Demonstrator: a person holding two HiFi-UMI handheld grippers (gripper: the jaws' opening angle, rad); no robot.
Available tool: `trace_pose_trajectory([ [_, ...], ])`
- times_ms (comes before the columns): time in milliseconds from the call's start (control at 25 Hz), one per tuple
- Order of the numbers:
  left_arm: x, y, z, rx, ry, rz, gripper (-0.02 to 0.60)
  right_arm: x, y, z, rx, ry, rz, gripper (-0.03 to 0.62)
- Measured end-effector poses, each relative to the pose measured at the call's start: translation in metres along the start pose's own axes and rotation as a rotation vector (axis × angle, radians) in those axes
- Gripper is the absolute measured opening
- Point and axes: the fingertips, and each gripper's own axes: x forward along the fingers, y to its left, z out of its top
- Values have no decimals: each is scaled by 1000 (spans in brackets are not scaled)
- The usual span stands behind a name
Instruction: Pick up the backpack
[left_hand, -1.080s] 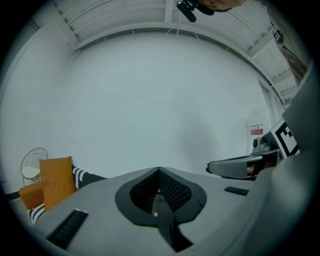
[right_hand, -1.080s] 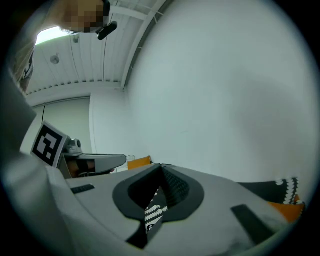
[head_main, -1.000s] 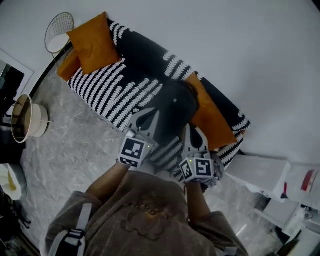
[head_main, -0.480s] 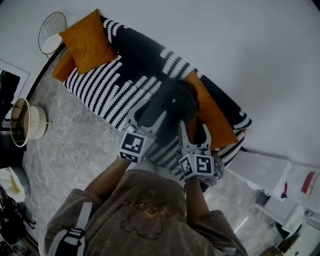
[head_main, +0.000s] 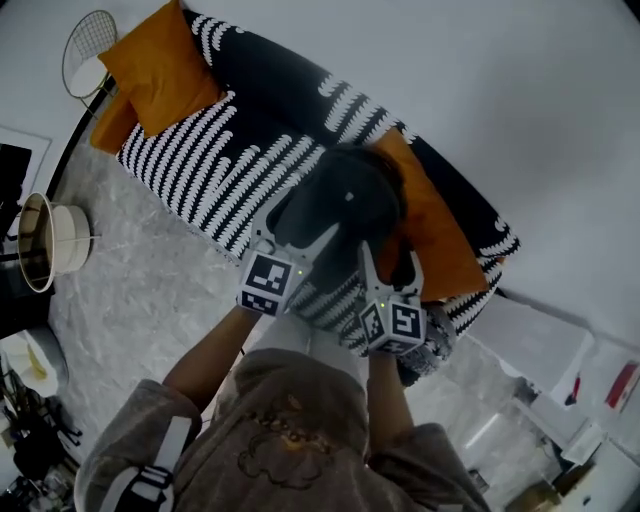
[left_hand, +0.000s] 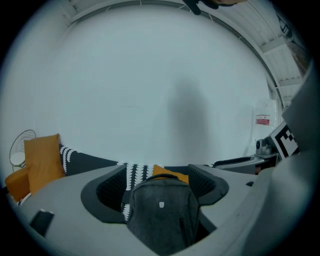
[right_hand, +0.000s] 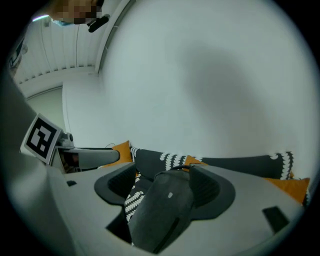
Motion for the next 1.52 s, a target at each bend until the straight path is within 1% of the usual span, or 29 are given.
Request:
trace_pose_trajectory([
  [200, 44, 10, -57, -28, 67, -10, 385, 29, -37, -54, -4, 75, -66, 336],
  [440, 95, 24, -135, -31, 128, -12, 385, 61, -83, -127, 32, 137, -136, 347],
  [520, 105, 29, -160, -31, 153, -9, 385, 65, -94, -150, 43, 156, -151, 348],
  [640, 118, 41, -193, -31, 186, -1, 383, 75, -101, -173, 57, 161, -161, 351],
  [720, 126, 46, -210, -50, 197, 9, 380, 81, -107, -184, 68, 151, -164, 351],
  [840, 132, 49, -228, -34, 225, 11, 380, 84, -113, -194, 81, 151, -166, 351],
  [920, 134, 49, -233, -29, 227, 11, 377, 84, -113, -199, 79, 168, -167, 351],
  [1040, 135, 52, -237, -17, 240, -4, 372, 87, -110, -208, 88, 183, -159, 331],
  [1120, 134, 50, -237, -18, 258, -26, 329, 87, -110, -212, 96, 186, -156, 310],
  [1160, 133, 48, -237, -18, 266, -42, 298, 87, -111, -213, 99, 191, -156, 293],
  [1240, 130, 43, -238, -20, 271, -70, 224, 89, -112, -215, 107, 203, -152, 234],
  [1320, 126, 40, -241, -26, 270, -92, 169, 90, -109, -218, 129, 208, -139, 167],
  [1360, 123, 38, -242, -32, 270, -97, 148, 89, -107, -220, 138, 206, -129, 135],
  [1440, 118, 37, -242, -37, 271, -101, 115, 88, -101, -223, 144, 203, -109, 97],
  [1520, 113, 36, -240, -39, 271, -100, 101, 85, -95, -220, 150, 202, -92, 78],
])
